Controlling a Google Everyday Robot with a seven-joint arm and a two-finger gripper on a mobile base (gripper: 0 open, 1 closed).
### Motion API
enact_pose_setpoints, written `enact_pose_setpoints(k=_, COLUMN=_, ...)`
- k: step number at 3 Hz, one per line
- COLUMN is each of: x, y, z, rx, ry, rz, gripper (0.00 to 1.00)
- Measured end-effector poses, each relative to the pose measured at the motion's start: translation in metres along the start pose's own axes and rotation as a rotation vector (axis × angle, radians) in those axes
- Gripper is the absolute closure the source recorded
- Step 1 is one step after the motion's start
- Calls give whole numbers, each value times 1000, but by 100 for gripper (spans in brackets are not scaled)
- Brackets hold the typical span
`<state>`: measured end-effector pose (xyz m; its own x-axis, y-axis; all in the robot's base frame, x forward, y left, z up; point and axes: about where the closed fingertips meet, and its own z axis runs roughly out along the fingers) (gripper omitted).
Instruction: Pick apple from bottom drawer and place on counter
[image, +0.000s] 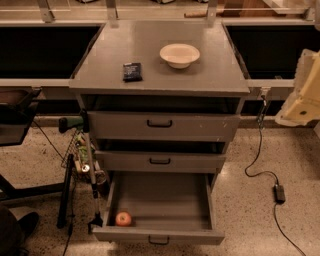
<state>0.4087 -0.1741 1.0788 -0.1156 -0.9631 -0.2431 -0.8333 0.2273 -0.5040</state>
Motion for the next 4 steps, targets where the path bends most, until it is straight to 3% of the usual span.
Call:
enact_pose_setpoints(k=1, x=-8, y=1, z=-10, rx=21, ry=-10, rz=-14, gripper=0)
enact_pose_setpoints(k=2, x=-18, y=9, z=-5, rx=20, ry=-37, rz=-65, gripper=0)
enact_pose_setpoints(k=4, x=-31, y=25, z=23, rx=-11, ry=-70, rz=-147, gripper=0)
